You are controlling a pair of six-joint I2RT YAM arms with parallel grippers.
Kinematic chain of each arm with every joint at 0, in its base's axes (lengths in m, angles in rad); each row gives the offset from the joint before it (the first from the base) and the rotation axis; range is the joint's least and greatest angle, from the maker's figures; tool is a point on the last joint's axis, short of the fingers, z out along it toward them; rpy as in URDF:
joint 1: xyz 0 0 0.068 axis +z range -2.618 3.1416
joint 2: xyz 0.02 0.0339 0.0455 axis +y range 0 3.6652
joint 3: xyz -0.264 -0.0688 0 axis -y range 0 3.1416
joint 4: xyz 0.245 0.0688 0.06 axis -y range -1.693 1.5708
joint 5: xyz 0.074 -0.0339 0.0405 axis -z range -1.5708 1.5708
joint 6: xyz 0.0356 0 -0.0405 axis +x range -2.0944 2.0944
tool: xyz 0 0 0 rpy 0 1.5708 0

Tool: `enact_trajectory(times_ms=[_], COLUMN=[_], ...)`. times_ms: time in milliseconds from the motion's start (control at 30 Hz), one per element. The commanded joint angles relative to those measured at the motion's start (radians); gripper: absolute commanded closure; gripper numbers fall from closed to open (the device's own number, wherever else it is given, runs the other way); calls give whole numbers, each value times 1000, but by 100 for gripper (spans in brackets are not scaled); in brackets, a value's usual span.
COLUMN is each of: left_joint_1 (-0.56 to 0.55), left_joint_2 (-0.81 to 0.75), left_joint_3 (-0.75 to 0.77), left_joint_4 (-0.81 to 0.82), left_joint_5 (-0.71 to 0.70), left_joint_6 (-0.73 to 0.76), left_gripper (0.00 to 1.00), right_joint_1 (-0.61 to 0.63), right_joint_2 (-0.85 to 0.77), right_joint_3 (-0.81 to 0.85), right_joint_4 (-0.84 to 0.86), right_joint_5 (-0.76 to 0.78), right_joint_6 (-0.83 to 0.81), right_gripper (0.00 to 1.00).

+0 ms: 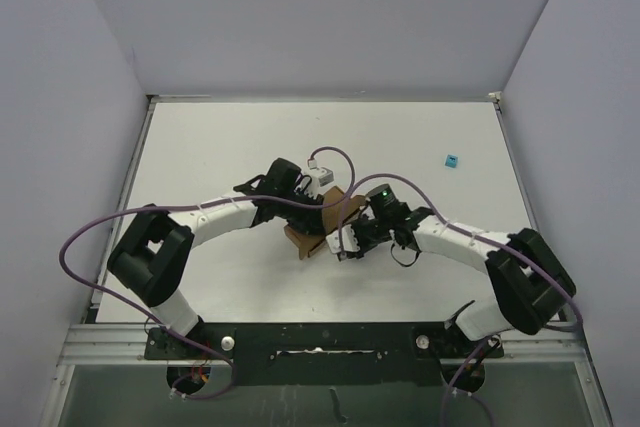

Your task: Fold the paper box

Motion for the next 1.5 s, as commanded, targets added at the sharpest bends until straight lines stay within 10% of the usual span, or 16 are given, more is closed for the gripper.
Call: enact_trajectory(times_ms=[0,733,1467], left_joint_1=[15,17,154], left_joint_2=[14,-112,-282], left_joint_3=[47,69,-54], left_joint_4=[-39,-68,38], left_joint_5=[11,43,-42], left_joint_6=[24,-5,-101], left_gripper=[86,58,56], right_joint_1=[-119,-397,-451], right_joint_2=[-152,-133,198], right_joint_3=[68,294,411], right_joint_4=[-265,-373,-250], right_joint_5=[-287,-460,-344], right_joint_6=[-164,-65,574], right_gripper=[72,34,88])
